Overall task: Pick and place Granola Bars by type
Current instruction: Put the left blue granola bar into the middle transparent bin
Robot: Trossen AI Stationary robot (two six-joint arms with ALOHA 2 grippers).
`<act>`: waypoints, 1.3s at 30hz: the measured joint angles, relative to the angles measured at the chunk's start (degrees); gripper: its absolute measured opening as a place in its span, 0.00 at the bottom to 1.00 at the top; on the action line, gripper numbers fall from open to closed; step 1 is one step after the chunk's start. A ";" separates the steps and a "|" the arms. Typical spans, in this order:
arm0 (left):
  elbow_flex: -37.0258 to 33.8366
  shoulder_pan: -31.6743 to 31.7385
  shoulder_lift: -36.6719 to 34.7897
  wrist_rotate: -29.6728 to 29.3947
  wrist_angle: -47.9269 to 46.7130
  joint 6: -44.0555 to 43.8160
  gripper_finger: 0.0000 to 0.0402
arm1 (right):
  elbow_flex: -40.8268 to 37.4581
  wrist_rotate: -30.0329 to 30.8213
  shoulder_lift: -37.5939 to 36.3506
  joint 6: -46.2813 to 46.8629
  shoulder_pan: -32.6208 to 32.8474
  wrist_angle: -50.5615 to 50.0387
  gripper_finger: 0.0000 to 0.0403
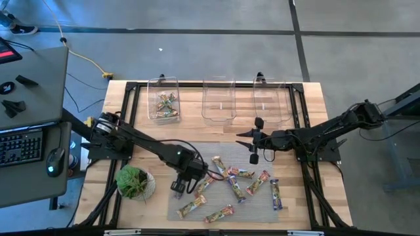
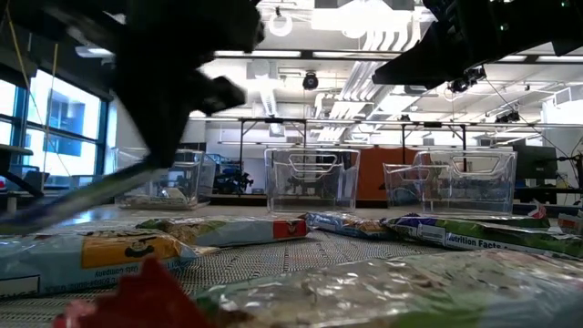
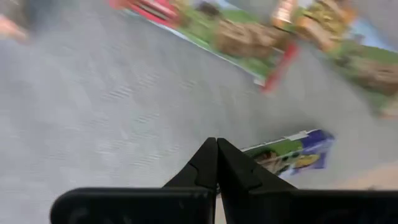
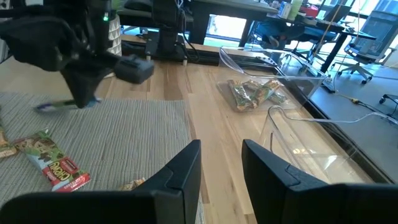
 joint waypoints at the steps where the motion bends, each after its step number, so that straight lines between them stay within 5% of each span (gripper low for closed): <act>1: 0.62 0.01 0.00 -2.62 0.01 0.98 0.00 | 0.00 0.00 0.00 0.00 0.00 0.00 0.25; 7: 6.07 2.04 0.00 -16.42 -0.03 6.31 0.00 | 0.00 0.01 0.00 0.04 0.00 0.00 0.25; 25: 22.03 19.55 0.00 -38.39 2.72 26.57 0.00 | 0.00 0.01 0.00 2.60 0.01 -1.23 0.25; 30: 25.68 26.37 -0.02 -36.40 5.62 31.94 0.00 | 0.00 0.01 0.00 3.19 0.00 -2.58 0.25; 39: 19.92 41.89 2.21 -12.98 12.97 23.68 0.00 | 0.00 0.01 -0.02 3.19 0.01 -2.39 0.25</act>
